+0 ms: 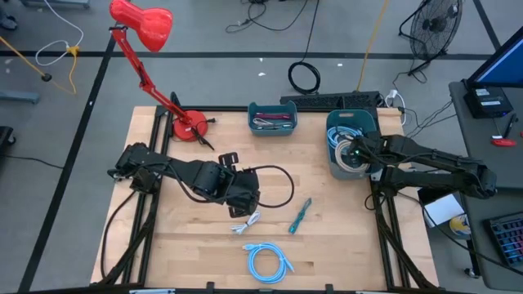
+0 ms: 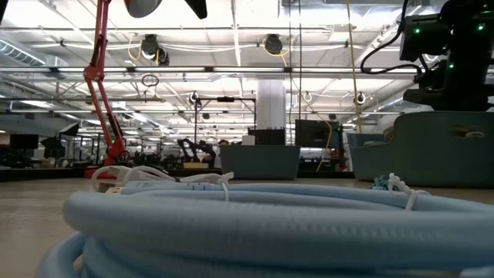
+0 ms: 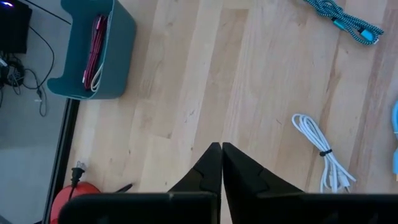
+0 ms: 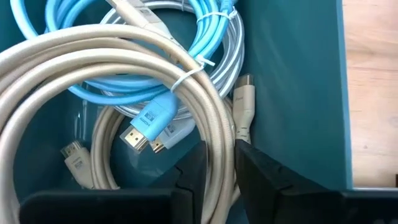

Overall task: Pick & Place USB Port
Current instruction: Put the brown HDMI cable into the right blue bin

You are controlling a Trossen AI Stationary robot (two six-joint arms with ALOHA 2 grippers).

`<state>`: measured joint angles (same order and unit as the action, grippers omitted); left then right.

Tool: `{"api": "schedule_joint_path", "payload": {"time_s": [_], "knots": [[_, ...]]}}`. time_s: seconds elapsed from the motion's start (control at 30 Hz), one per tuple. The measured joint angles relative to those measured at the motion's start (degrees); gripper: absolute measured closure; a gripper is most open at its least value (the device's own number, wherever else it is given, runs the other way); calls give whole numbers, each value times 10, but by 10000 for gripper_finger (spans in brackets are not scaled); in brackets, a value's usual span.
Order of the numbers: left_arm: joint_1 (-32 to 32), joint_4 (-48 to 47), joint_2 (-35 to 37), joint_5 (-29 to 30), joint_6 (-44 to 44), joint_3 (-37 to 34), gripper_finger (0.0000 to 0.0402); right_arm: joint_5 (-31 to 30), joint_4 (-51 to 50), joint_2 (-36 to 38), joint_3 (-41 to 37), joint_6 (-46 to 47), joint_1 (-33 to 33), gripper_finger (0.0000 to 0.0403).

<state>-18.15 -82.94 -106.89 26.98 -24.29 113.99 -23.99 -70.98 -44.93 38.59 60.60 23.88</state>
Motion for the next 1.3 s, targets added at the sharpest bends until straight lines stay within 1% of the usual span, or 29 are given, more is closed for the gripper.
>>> {"api": "schedule_joint_path", "payload": {"time_s": [0.13, 0.37, 0.53, 0.7, 0.8, 0.87, 0.93, 1.0, 1.1, 1.23, 1.3], "knots": [[0, 0, 0, 0, 0, 0, 399, -1, 3, 0, 0, 0, 0, 317], [0, 0, 0, 0, -5, 0, 384, -2, 5, 0, 5, 0, 0, 293], [0, 0, 0, 0, -3, 0, 398, -7, 5, 0, 34, -25, 0, 283], [1, 0, 0, 0, -2, 0, 386, -8, 26, 0, 83, -63, 0, 284], [1, 0, 0, 0, -2, 0, 385, 40, 59, 0, 104, -75, 0, 294], [1, 0, 0, 2, -2, 0, 392, 88, 74, 0, 105, -76, 0, 306], [1, 0, 0, 3, -2, 0, 398, 130, 73, -4, 105, -75, 0, 323], [1, 1, 0, 6, -3, 0, 396, 159, 68, -11, 105, -79, -2, 347], [1, 2, 0, 13, -3, 0, 387, 167, 58, -24, 105, -83, -12, 391], [2, 3, 0, 16, -2, 0, 384, 169, 74, -41, 105, -79, -17, 397], [2, 3, 0, 16, -2, 0, 387, 181, 96, -47, 105, -80, -20, 401]]}}
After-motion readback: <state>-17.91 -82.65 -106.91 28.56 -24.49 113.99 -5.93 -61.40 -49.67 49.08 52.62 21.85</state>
